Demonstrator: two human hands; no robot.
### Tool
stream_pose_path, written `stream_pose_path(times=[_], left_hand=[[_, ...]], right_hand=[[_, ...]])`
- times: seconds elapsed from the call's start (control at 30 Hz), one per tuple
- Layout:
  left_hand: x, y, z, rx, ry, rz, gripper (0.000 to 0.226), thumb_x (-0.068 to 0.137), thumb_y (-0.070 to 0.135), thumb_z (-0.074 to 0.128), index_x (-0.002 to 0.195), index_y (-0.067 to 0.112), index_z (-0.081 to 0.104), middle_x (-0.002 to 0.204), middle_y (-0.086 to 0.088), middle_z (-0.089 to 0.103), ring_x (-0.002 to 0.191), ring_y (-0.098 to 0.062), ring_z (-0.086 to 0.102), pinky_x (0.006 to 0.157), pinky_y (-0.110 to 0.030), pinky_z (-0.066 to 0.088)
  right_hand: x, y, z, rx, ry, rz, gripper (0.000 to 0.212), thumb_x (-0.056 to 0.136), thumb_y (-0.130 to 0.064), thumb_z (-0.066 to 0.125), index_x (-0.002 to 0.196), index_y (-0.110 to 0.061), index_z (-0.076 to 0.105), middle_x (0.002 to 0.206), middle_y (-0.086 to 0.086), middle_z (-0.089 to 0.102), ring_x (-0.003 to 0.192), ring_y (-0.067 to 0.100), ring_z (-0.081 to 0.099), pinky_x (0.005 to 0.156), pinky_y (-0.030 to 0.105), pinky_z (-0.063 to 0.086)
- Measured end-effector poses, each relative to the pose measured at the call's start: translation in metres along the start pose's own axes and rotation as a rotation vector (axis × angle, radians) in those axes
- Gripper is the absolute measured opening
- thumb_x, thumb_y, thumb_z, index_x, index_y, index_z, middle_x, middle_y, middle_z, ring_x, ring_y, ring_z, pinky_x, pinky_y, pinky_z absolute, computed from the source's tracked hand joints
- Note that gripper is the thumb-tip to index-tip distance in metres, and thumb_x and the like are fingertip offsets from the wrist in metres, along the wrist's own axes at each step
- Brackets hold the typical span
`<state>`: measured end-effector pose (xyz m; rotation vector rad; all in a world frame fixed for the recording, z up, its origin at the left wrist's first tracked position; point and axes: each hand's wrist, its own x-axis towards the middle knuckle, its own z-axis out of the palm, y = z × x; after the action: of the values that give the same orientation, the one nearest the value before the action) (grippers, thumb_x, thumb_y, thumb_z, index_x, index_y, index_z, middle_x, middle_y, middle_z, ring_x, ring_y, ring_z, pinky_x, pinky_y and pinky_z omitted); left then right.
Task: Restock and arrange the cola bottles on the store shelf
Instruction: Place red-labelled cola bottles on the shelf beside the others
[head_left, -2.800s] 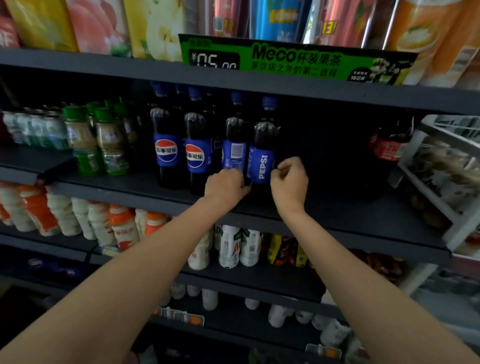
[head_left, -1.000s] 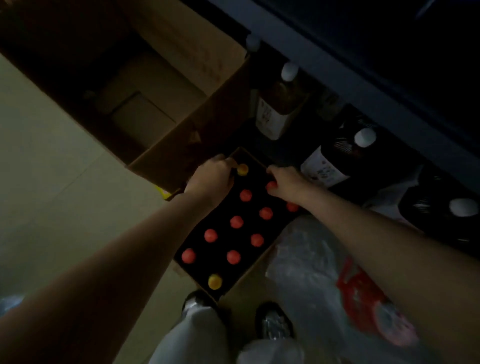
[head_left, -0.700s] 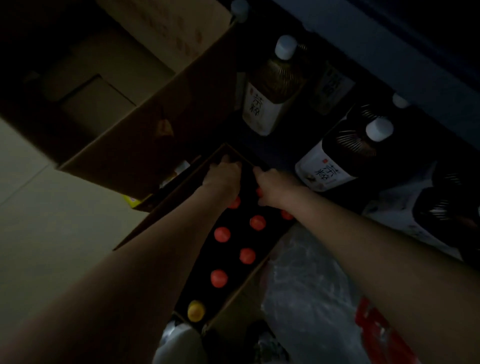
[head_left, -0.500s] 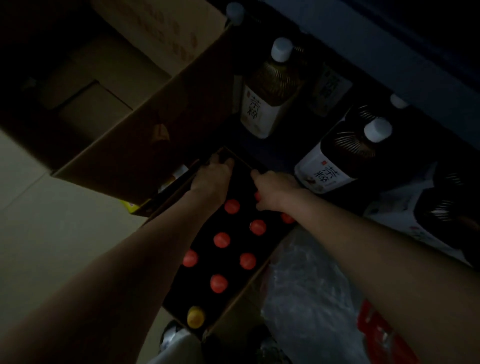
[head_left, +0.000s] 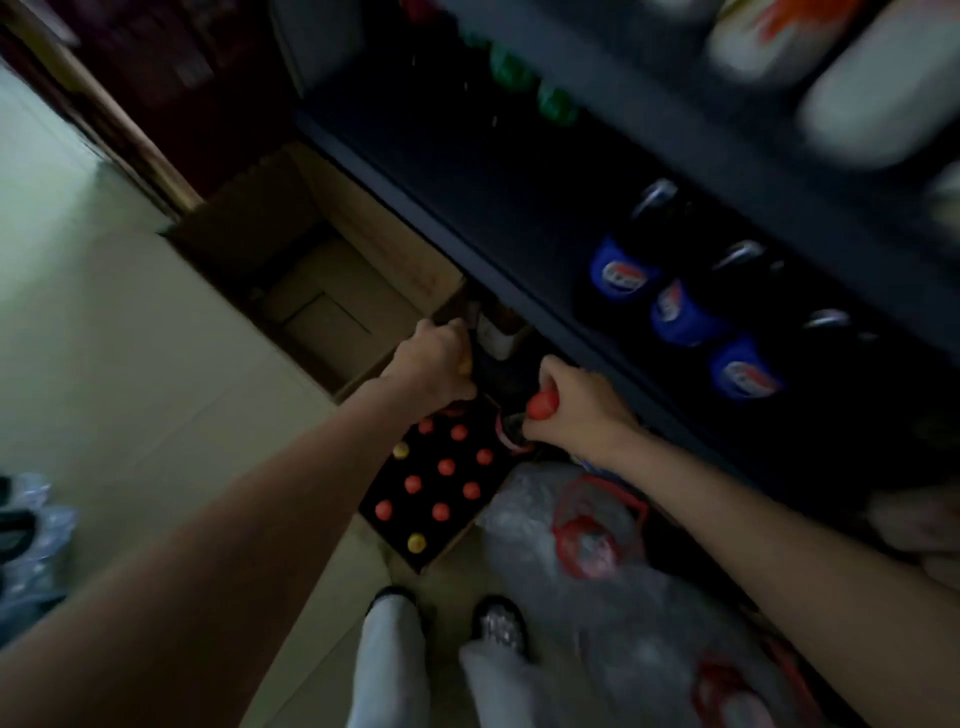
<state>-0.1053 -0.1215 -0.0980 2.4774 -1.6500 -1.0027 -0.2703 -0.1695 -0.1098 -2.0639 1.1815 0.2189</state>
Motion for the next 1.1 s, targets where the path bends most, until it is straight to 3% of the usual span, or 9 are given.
stream_pose_path(times=[0.1,0.2,0.3,0.53,0.67,0.77,0.87,0.97,1.1], left_hand=[[-0.077,0.048,-0.07,0.099,-0.072,0.035,0.048,0.081,0.025,0.066,0.119,0.002,0.05,0.116,-0.013,0.054,0.111,-0.027,0.05,0.076,-0.029,0.041],[-0.142,0.086,-0.113,0.186,-0.138,0.056,0.047,0.08,0.027,0.067,0.115,0.0,0.052,0.112,-0.012,0.055,0.104,-0.026,0.054,0.072,-0.027,0.041],[-0.203,0.121,-0.136,0.278,-0.174,0.117,0.051,0.079,0.027,0.068,0.117,-0.002,0.05,0.111,-0.009,0.052,0.101,-0.025,0.053,0.077,-0.03,0.044],[-0.343,0.221,-0.179,0.286,0.024,0.358,0.049,0.081,0.029,0.067,0.121,0.007,0.05,0.124,-0.011,0.052,0.112,-0.025,0.051,0.077,-0.026,0.038],[-0.422,0.315,-0.202,0.23,0.2,0.548,0.044,0.079,0.029,0.068,0.113,0.002,0.058,0.11,-0.012,0.059,0.107,-0.028,0.056,0.079,-0.029,0.042],[-0.468,0.373,-0.2,0.091,0.232,0.666,0.031,0.079,0.025,0.069,0.101,0.004,0.061,0.094,-0.008,0.056,0.087,-0.021,0.054,0.071,-0.03,0.04],[-0.494,0.421,-0.192,-0.047,0.21,0.742,0.022,0.082,0.021,0.067,0.096,0.006,0.058,0.087,-0.007,0.056,0.075,-0.017,0.052,0.065,-0.029,0.041],[-0.511,0.47,-0.175,-0.114,0.203,0.846,0.027,0.084,0.022,0.066,0.104,0.005,0.058,0.085,-0.005,0.056,0.08,-0.018,0.053,0.069,-0.029,0.04],[-0.543,0.547,-0.137,-0.126,0.217,1.032,0.037,0.084,0.029,0.065,0.108,0.001,0.058,0.089,-0.008,0.055,0.085,-0.02,0.052,0.07,-0.027,0.038]], right_hand=[[-0.076,-0.035,-0.067,0.144,0.094,0.009,0.034,0.068,-0.024,0.075,0.081,-0.016,0.045,0.073,-0.003,0.053,0.073,0.017,0.052,0.061,0.028,0.04],[-0.144,-0.06,-0.119,0.198,0.143,-0.014,0.032,0.07,-0.021,0.076,0.086,-0.014,0.048,0.072,-0.007,0.049,0.067,0.01,0.049,0.053,0.013,0.036],[-0.212,-0.073,-0.152,0.219,0.241,-0.016,0.035,0.07,-0.022,0.077,0.091,-0.011,0.052,0.084,-0.005,0.052,0.081,0.016,0.051,0.063,0.027,0.038],[-0.396,-0.088,-0.235,0.294,0.66,0.036,0.033,0.067,-0.026,0.078,0.081,-0.017,0.049,0.078,0.0,0.054,0.075,0.017,0.05,0.058,0.029,0.035],[-0.507,-0.076,-0.29,0.432,0.87,0.113,0.033,0.072,-0.027,0.074,0.067,-0.021,0.041,0.071,-0.001,0.05,0.059,0.021,0.049,0.051,0.028,0.041],[-0.576,-0.056,-0.311,0.292,0.913,0.242,0.037,0.077,-0.036,0.069,0.066,-0.021,0.038,0.08,0.002,0.051,0.071,0.023,0.054,0.061,0.03,0.04],[-0.635,-0.02,-0.32,0.343,0.942,0.312,0.031,0.082,-0.032,0.065,0.076,-0.016,0.039,0.092,0.008,0.055,0.083,0.032,0.065,0.059,0.034,0.045],[-0.696,0.019,-0.326,0.572,0.989,0.377,0.019,0.089,-0.021,0.06,0.086,-0.017,0.042,0.101,0.006,0.048,0.069,0.024,0.063,0.04,0.022,0.049],[-0.77,0.075,-0.342,0.681,1.239,0.446,0.025,0.088,-0.017,0.062,0.102,-0.011,0.042,0.108,0.009,0.045,0.076,0.025,0.06,0.036,0.023,0.051]])
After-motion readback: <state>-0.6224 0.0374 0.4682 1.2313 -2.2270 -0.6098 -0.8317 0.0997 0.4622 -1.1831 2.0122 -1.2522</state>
